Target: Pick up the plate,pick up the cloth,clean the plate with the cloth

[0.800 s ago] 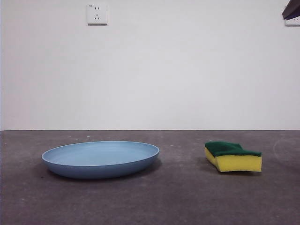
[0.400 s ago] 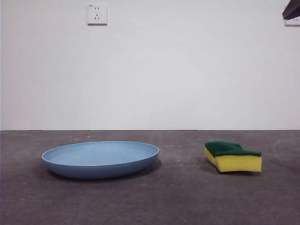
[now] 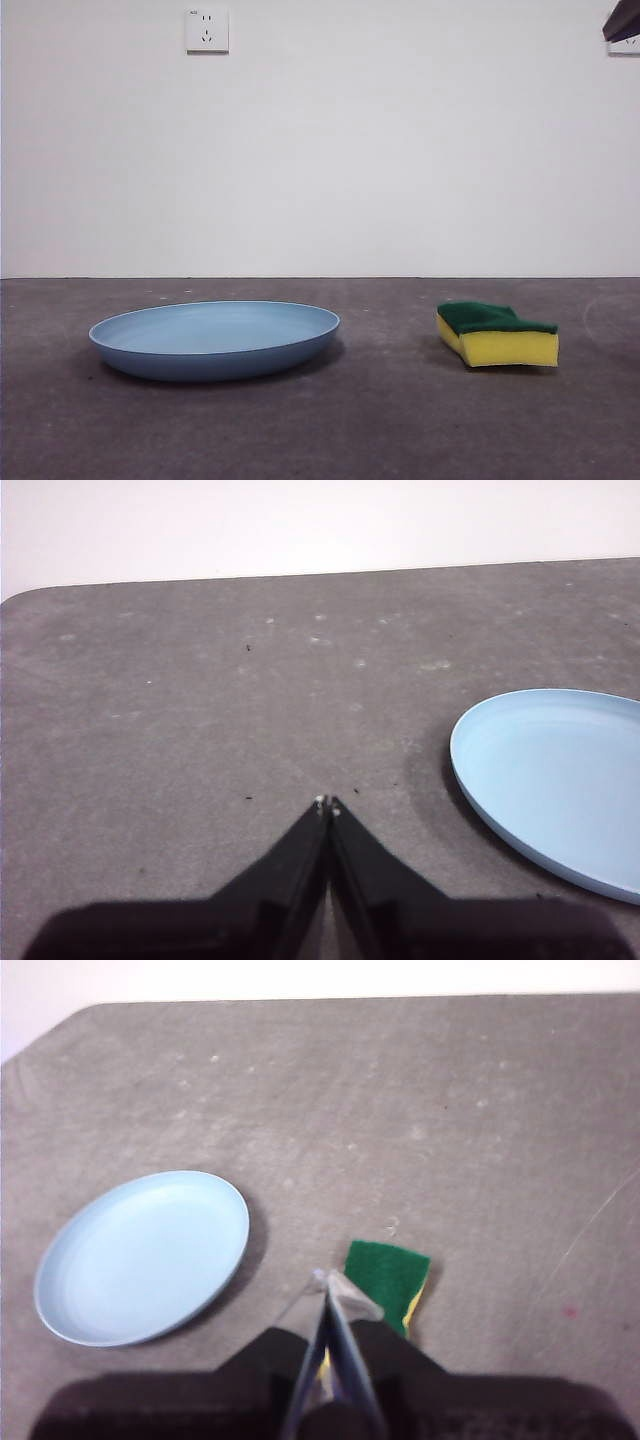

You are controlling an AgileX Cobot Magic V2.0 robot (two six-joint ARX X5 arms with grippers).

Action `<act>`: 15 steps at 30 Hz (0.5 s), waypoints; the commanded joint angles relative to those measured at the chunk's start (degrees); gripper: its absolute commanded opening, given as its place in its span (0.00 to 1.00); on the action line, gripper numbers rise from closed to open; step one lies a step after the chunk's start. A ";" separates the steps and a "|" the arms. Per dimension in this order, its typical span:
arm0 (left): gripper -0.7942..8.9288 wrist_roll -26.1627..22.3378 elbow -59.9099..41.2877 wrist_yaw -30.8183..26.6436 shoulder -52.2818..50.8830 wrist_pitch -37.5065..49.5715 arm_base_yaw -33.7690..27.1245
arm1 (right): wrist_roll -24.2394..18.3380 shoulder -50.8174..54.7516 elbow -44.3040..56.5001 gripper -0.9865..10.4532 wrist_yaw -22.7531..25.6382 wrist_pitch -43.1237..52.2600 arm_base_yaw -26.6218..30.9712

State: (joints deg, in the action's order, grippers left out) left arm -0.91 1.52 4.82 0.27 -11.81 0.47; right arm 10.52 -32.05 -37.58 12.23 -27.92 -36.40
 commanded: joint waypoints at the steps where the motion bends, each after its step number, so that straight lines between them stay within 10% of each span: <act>1: 0.08 -0.24 -0.52 -0.09 -0.15 -0.48 -0.20 | -6.47 1.73 0.37 0.09 1.27 0.24 0.68; 10: 0.08 -0.26 -0.52 -0.15 -0.15 -0.48 -0.20 | -8.15 10.03 8.09 0.09 0.57 4.28 13.29; 15: 0.08 -0.26 -0.52 -0.13 -0.15 -0.48 -0.20 | -8.57 18.71 19.19 0.09 -13.11 13.88 22.43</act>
State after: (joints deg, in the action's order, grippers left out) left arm -0.91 1.52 4.69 0.27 -11.81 0.47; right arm 2.81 -15.27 -20.64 2.48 -16.62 -15.11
